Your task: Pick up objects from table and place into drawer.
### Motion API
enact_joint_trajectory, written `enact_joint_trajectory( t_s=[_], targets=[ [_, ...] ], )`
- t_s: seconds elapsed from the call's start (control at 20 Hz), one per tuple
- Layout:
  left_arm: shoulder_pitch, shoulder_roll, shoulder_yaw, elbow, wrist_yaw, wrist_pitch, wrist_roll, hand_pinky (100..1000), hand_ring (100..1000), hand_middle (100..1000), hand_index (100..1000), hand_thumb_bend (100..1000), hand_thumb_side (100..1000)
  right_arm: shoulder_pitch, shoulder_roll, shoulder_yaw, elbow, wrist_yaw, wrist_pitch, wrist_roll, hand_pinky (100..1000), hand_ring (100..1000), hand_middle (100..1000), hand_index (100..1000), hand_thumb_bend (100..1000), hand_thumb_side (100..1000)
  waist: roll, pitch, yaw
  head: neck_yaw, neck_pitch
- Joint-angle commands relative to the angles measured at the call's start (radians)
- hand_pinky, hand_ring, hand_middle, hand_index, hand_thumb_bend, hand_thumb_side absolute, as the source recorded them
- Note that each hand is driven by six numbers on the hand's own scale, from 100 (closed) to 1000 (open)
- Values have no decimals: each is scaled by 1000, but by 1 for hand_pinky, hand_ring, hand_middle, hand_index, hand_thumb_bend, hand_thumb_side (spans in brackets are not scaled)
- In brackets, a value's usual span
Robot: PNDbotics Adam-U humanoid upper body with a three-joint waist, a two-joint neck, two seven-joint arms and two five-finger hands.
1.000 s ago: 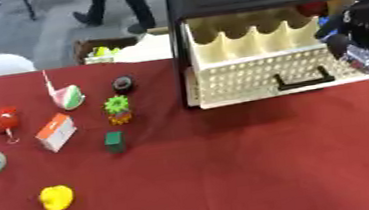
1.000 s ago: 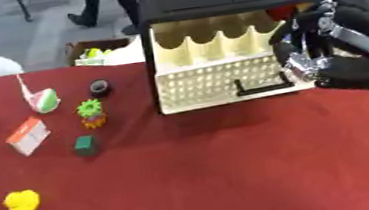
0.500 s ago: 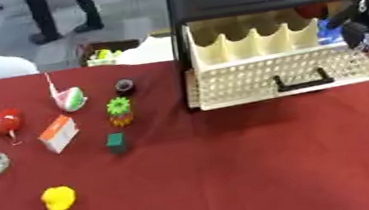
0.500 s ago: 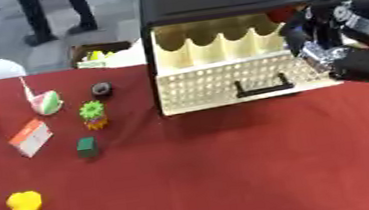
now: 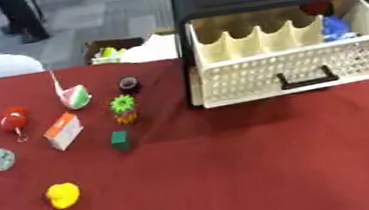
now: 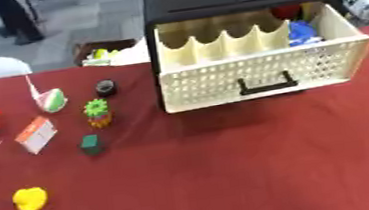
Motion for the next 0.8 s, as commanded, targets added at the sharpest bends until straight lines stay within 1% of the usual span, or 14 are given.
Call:
enact_joint_trajectory(
  t_s=[0.05, 0.2, 0.25, 0.3, 0.35, 0.4, 0.45, 0.5, 0.55, 0.6, 0.7, 0.8],
  targets=[
    [-7, 20, 9, -18, -2, -1, 5, 476, 581, 617, 752, 100, 816, -8, 6, -37, -5, -56, -24, -53, 337, 386, 421, 732, 100, 1000, 1, -18, -2, 12, 9],
    [-9, 21, 10, -18, -2, -1, 7, 475, 581, 618, 753, 100, 815, 0, 41, -48, -5, -103, -68, -100, 365, 409, 434, 734, 100, 1000, 6, -15, -3, 17, 9],
    [-10, 23, 9, -18, -2, -1, 8, 475, 581, 618, 753, 100, 813, 5, 53, -50, -5, -120, -84, -117, 411, 445, 456, 739, 100, 1000, 7, -14, -3, 18, 10],
    [-11, 26, 9, -18, -2, -1, 8, 475, 581, 618, 753, 100, 812, 8, 65, -51, -5, -136, -100, -133, 418, 451, 459, 740, 100, 1000, 8, -13, -3, 19, 10],
    [-13, 30, 9, -18, -3, -1, 8, 475, 581, 618, 753, 100, 809, 12, 78, -50, -5, -152, -116, -149, 476, 489, 484, 746, 100, 1000, 10, -12, -3, 19, 10],
    [-15, 34, 10, -18, -3, -2, 9, 475, 581, 618, 753, 100, 808, 16, 89, -47, -5, -168, -132, -165, 484, 493, 487, 746, 100, 1000, 11, -11, -2, 21, 11],
    [-17, 39, 10, -18, -5, -1, 9, 474, 581, 619, 754, 100, 805, 26, 92, -36, -5, -211, -165, -224, 522, 514, 504, 744, 100, 1000, 13, -9, -1, 22, 11],
    [-20, 45, 9, -18, -6, 0, 8, 474, 581, 619, 754, 100, 805, 40, 90, -18, -5, -255, -206, -298, 526, 516, 505, 744, 100, 1000, 14, -8, 1, 22, 12],
    [-23, 53, 8, -18, -8, 3, 7, 471, 581, 619, 755, 100, 798, 53, 93, -2, -5, -283, -242, -352, 554, 526, 513, 743, 100, 1000, 15, -7, 2, 22, 14],
    [-25, 62, 8, -18, -11, 7, 6, 471, 580, 619, 756, 100, 795, 62, 100, 10, -5, -298, -272, -388, 563, 529, 515, 742, 100, 1000, 16, -6, 3, 22, 15],
    [-30, 86, 10, -18, -20, 15, 6, 469, 580, 619, 759, 100, 783, 78, 118, 24, -5, -309, -317, -426, 579, 532, 517, 738, 100, 1000, 18, -5, 4, 22, 15],
    [-37, 119, 14, -18, -37, 25, 7, 468, 579, 620, 762, 100, 764, 90, 137, 31, -5, -311, -353, -445, 601, 540, 521, 731, 100, 1000, 21, -3, 4, 22, 13]
  ],
)
